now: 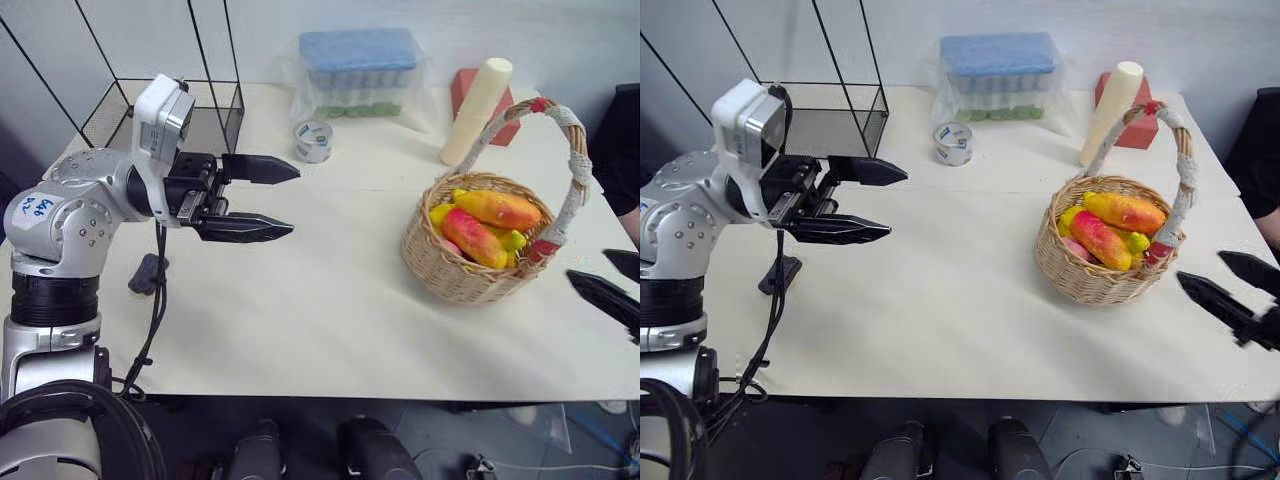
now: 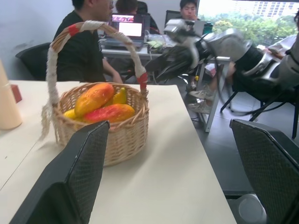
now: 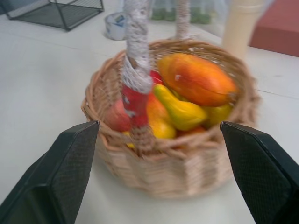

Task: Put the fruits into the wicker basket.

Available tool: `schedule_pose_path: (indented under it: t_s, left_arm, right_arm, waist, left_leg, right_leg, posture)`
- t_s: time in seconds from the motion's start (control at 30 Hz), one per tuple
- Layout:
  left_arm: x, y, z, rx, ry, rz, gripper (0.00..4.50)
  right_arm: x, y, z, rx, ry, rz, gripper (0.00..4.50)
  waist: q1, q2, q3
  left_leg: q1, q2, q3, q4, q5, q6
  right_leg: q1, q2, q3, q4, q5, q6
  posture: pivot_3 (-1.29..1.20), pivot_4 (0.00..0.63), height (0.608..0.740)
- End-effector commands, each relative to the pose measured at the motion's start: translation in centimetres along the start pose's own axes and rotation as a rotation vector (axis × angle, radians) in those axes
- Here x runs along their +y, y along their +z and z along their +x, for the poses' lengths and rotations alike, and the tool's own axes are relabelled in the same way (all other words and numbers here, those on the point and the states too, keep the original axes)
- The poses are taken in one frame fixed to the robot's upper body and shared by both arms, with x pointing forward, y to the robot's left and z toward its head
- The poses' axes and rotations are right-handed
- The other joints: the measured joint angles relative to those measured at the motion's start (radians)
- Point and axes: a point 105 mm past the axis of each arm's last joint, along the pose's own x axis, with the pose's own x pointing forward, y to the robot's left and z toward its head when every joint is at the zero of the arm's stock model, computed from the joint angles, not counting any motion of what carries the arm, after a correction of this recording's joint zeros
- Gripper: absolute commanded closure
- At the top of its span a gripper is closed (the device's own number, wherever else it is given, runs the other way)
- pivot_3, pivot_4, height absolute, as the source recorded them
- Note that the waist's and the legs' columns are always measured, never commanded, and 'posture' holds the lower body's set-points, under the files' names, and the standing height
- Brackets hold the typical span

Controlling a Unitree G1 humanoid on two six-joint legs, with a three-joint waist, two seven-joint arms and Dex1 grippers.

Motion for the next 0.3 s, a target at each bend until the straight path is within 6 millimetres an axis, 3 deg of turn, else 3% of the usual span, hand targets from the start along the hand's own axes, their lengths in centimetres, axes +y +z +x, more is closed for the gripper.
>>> schedule_pose_path:
  t_s: [0.03,0.13,0.23,0.3]
  left_arm:
    - [0.2,0.7,-1.1,0.004,0.022,0.033,0.18]
    - [0.4,0.8,-1.5,-0.006,0.031,0.029,0.18]
    - [0.5,0.4,-1.6,-0.004,0.035,0.022,0.18]
    - [0.5,0.0,-1.5,0.004,0.038,0.022,0.18]
  right_arm:
    - [0.2,3.2,-5.4,-0.005,0.017,0.027,0.43]
    - [-0.3,3.6,-7.2,0.007,-0.029,0.042,0.43]
    - [-0.4,3.5,-7.2,-0.002,-0.042,0.049,0.43]
    - [-0.2,3.2,-6.9,0.0,-0.035,0.048,0.43]
  waist:
    - [0.002,0.001,0.0]
    - [0.001,-0.001,0.001]
    - [-0.003,-0.002,0.001]
    - [-0.004,-0.002,0.001]
  left_leg:
    - [0.0,-0.001,0.001,0.0,0.0,0.001]
    - [0.005,0.0,0.0,-0.002,-0.001,0.001]
    - [0.017,0.0,0.001,-0.01,-0.003,0.003]
    - [0.017,0.0,0.001,-0.011,-0.003,0.003]
  right_leg:
    - [0.0,-0.001,0.0,0.0,0.0,0.0]
    - [0.006,0.0,0.0,-0.004,0.0,0.0]
    - [0.02,0.0,0.001,-0.015,0.0,0.001]
    - [0.02,0.0,0.001,-0.016,0.001,0.002]
  posture:
    - [0.0,0.15,0.74]
    - [0.0,0.15,0.74]
    - [0.0,0.15,0.74]
    - [0.0,0.15,0.74]
